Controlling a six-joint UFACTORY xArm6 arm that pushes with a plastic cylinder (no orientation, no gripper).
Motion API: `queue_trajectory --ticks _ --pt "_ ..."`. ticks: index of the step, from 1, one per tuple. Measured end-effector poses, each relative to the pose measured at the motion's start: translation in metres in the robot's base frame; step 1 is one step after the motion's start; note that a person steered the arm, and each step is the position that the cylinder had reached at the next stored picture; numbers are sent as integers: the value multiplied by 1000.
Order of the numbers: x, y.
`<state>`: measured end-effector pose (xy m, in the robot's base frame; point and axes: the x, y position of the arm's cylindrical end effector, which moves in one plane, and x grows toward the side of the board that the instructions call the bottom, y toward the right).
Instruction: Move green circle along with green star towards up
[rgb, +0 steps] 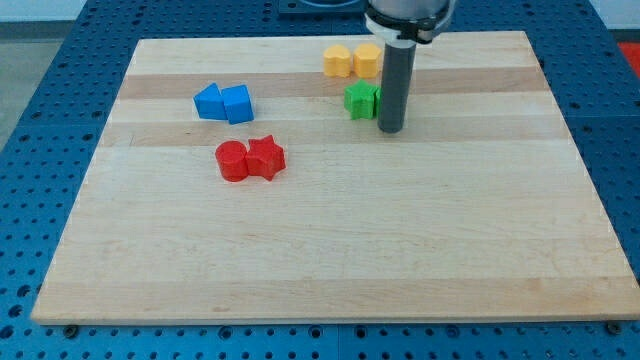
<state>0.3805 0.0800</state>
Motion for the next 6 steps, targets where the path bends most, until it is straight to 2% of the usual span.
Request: queue_trajectory --ticks 1,4,6 --pt "-3 22" --pt "-65 -25" --pt "-74 -29"
